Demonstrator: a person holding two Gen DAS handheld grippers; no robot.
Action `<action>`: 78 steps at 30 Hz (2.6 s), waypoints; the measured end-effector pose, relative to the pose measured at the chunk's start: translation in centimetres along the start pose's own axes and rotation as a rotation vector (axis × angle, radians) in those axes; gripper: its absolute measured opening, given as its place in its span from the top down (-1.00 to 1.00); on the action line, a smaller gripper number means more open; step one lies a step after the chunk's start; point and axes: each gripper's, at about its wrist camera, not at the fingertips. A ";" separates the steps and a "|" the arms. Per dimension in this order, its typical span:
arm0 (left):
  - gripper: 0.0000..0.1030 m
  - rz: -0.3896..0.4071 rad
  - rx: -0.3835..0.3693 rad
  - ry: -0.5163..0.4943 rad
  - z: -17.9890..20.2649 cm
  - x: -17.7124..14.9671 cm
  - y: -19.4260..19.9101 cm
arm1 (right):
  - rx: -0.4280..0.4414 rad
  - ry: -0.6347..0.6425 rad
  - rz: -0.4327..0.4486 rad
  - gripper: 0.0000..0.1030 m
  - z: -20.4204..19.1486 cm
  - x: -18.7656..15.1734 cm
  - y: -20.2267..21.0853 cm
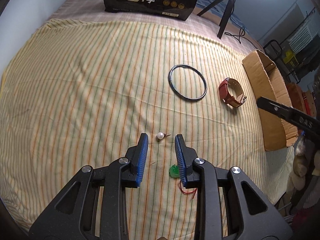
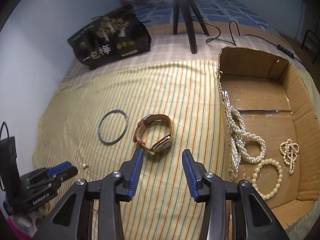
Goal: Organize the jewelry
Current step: 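Move the right tool to the brown leather watch while the left tool approaches a pearl earring, then close the right tool on the watch strap while the left tool grasps the pearl earring, then carry the watch with the right tool over the box while the left tool carries the earring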
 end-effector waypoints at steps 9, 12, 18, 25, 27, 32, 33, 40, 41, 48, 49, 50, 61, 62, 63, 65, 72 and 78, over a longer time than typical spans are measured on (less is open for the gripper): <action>0.60 -0.030 0.005 0.020 0.1 0.6 -1.4 | -0.010 -0.006 -0.011 0.35 0.1 1.0 -1.7; 0.60 -0.041 0.006 0.040 -0.2 0.7 -1.9 | -0.017 0.002 -0.019 0.38 -0.1 1.0 -2.2; 0.62 -0.047 0.001 0.051 -0.4 1.2 -2.4 | -0.026 0.008 -0.022 0.42 -0.2 1.2 -2.7; 0.74 -0.057 0.005 0.042 0.3 1.5 -3.4 | -0.045 0.012 -0.028 0.45 -0.1 1.5 -3.4; 0.82 -0.057 0.009 0.049 0.2 1.5 -3.7 | -0.050 0.012 -0.031 0.50 0.0 1.5 -3.6; 0.82 -0.051 0.001 0.047 0.3 1.6 -3.8 | -0.063 0.018 -0.040 0.56 0.1 1.5 -4.4; 0.83 -0.050 0.001 0.048 0.4 1.6 -3.8 | -0.067 0.020 -0.038 0.61 0.1 1.6 -4.5; 0.83 -0.032 0.004 0.047 -0.2 1.4 -2.8 | -0.064 0.026 -0.017 0.78 0.0 1.7 -4.5; 0.83 -0.028 0.005 0.050 -0.3 1.4 -2.6 | -0.065 0.026 -0.013 0.80 0.0 1.7 -4.4; 0.83 -0.014 -0.029 0.067 -0.5 1.5 -1.4 | -0.069 0.043 0.030 0.84 -0.4 1.6 -2.8; 0.83 -0.010 -0.035 0.066 -0.4 1.5 -1.1 | -0.067 0.044 0.036 0.83 -0.4 1.6 -2.6; 0.83 -0.006 -0.036 0.063 -0.3 1.5 -1.0 | -0.065 0.046 0.043 0.84 -0.5 1.7 -2.4; 0.83 0.033 -0.103 0.032 2.2 1.6 1.7 | -0.058 0.085 0.106 0.84 -1.4 1.7 0.6; 0.83 0.037 -0.106 0.027 2.5 1.7 1.9 | -0.060 0.089 0.112 0.84 -1.4 1.8 1.0; 0.83 0.045 -0.110 0.020 2.9 1.7 2.2 | -0.061 0.089 0.117 0.84 -1.3 1.7 1.2; 0.83 0.054 -0.118 0.008 3.6 1.6 2.6 | -0.060 0.083 0.124 0.84 -1.2 1.7 1.7; 0.83 0.084 -0.128 -0.047 6.2 1.4 3.7 | -0.053 0.069 0.155 0.84 -0.2 1.7 4.0; 0.83 0.108 -0.131 -0.114 9.1 1.0 4.3 | -0.059 0.043 0.194 0.84 1.3 1.8 6.4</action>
Point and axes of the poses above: each gripper's, at about its wrist camera, not at the fingertips, and y roughly against the way its jaws point, z to its right, x to its top, and after that the axes turned 12 degrees about x, right-handed
